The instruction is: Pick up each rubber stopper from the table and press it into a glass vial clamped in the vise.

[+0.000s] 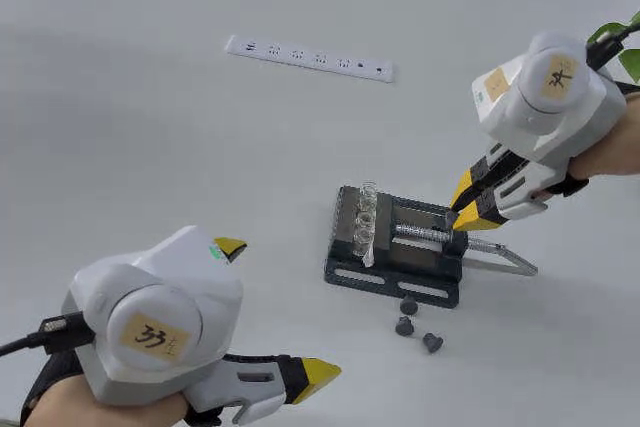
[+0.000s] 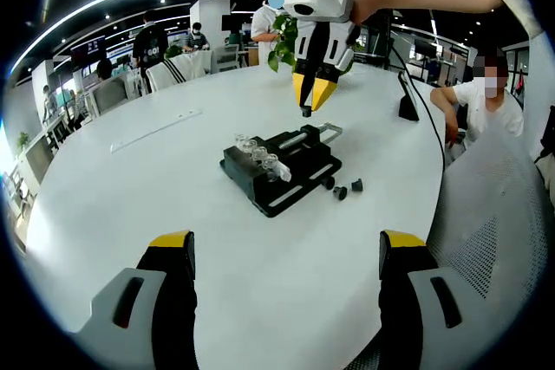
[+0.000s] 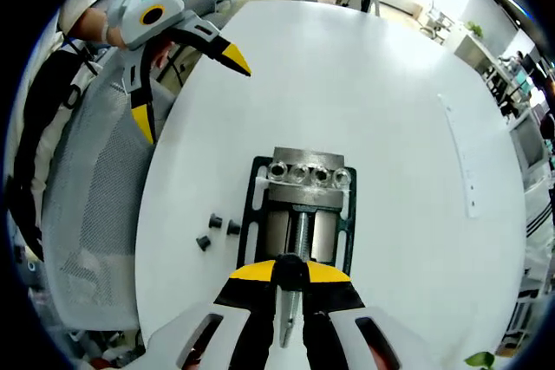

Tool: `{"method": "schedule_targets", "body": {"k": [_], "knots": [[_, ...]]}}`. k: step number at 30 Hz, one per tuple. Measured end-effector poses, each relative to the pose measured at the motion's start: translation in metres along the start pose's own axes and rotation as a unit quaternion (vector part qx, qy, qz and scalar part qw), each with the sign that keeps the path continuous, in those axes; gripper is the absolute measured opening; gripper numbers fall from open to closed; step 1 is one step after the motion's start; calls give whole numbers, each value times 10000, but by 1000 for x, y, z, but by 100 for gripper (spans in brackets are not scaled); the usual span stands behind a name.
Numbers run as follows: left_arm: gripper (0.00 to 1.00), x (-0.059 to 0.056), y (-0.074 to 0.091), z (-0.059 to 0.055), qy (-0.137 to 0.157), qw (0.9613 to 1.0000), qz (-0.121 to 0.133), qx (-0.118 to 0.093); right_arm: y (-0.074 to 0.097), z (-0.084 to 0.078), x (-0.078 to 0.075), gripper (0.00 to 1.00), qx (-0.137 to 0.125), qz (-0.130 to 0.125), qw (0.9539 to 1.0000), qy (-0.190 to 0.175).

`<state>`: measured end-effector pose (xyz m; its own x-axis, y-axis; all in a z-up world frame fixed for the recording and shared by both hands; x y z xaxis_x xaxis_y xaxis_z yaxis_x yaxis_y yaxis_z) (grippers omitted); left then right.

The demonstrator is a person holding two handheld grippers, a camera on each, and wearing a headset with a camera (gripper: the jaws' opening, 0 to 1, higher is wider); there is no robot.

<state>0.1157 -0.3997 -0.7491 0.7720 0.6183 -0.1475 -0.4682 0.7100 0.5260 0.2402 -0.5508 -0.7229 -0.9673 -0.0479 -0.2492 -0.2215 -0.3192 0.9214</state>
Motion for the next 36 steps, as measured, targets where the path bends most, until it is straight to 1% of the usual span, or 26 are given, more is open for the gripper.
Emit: {"method": "schedule_targets", "body": {"k": [5, 8, 12, 19, 23, 27, 30, 33, 36], "knots": [[86, 1, -2, 0, 24, 10000, -12, 4, 3, 8, -7, 6, 6, 31, 9999, 99], [86, 3, -3, 1, 39, 10000, -14, 2, -2, 15, -16, 6, -2, 65, 9998, 211], [86, 6, -5, 0, 75, 10000, -15, -1, -6, 23, -23, 6, -13, 104, 9995, 290], [86, 7, -9, 0, 130, 9999, -19, 0, -16, 35, -25, 6, -45, 228, 9983, 530], [86, 8, -9, 0, 168, 9999, -21, -5, -22, 43, -26, 6, -98, 281, 9977, 609], [86, 9, -10, -1, 180, 9998, -32, 16, -30, 50, -31, 6, -147, 288, 9972, 676], [86, 11, -11, 0, 176, 9998, -23, 17, -30, 54, -31, 6, -198, 279, 9967, 731], [86, 13, -11, 0, 193, 9998, -3, 13, -34, 59, -35, 6, -210, 301, 9960, 812], [86, 14, -11, -1, 214, 9998, 8, 1, -37, 63, -35, 6, -208, 323, 9953, 887]]}}
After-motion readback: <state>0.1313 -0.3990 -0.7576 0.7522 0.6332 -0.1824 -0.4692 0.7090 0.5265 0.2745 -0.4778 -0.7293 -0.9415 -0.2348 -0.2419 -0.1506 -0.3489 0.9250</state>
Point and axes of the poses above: the centre of the closed fingertips' face, and the gripper's own axes: y roughly backward along the fingers, x roughly to its left, z roughly out of its top, the point moved 2 cm from there along y, roughly backward along the fingers, and after that the axes turned 14 degrees about -z, right-handed, at the moved point
